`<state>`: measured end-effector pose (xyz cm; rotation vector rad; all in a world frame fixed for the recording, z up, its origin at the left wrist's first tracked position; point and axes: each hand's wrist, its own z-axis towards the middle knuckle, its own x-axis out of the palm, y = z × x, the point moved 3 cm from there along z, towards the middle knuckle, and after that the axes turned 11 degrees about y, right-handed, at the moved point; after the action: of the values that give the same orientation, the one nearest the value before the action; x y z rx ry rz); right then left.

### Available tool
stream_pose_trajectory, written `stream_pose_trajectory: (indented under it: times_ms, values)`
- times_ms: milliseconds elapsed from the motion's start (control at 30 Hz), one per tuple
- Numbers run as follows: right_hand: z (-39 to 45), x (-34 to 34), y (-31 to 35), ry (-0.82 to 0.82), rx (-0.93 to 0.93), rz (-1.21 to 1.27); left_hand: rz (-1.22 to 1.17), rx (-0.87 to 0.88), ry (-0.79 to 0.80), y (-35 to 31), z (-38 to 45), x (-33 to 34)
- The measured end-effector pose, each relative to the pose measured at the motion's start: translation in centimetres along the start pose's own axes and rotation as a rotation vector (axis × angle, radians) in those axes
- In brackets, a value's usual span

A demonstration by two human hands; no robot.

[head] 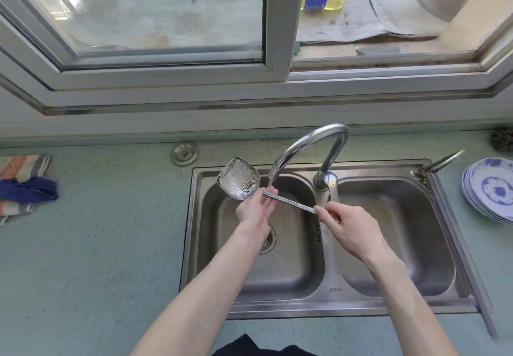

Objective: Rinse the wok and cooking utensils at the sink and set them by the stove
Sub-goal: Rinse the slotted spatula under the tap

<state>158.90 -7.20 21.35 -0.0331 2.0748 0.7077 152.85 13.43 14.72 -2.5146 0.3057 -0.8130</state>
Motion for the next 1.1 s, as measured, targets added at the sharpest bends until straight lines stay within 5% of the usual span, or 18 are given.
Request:
stream_pose_trajectory:
  times_ms: [167,333,533,800,1000,1100]
  values:
    - [-1.0,-0.8,-1.5,-0.118,-0.037,-0.053,0.052,-0.07,0.049,0.7,0.0,-0.1]
    - [-1.8,-1.8,-2.7,-0.146,-0.034,-0.06,0.126,0.067,-0.072,0.2,1.2,-0.9]
    - [-2.2,-2.1,-3.8,-0.15,0.008,-0.07,0.927,0.355,-0.239,-2.1,0.8,-2.1]
    - [-2.8,-2.3,-4.5,-0.153,0.035,-0.094,0.887,0.39,-0.04,-1.4,1.7,-2.2]
    - [-3.5,-2.2,-4.4,-0.143,0.038,-0.133,1.039,0.533,-0.173,-2.1,1.5,-2.7]
    - [-3.7,-2.4,-4.3,-0.145,0.047,-0.159,1.064,0.383,-0.092,-1.4,2.2,-3.2]
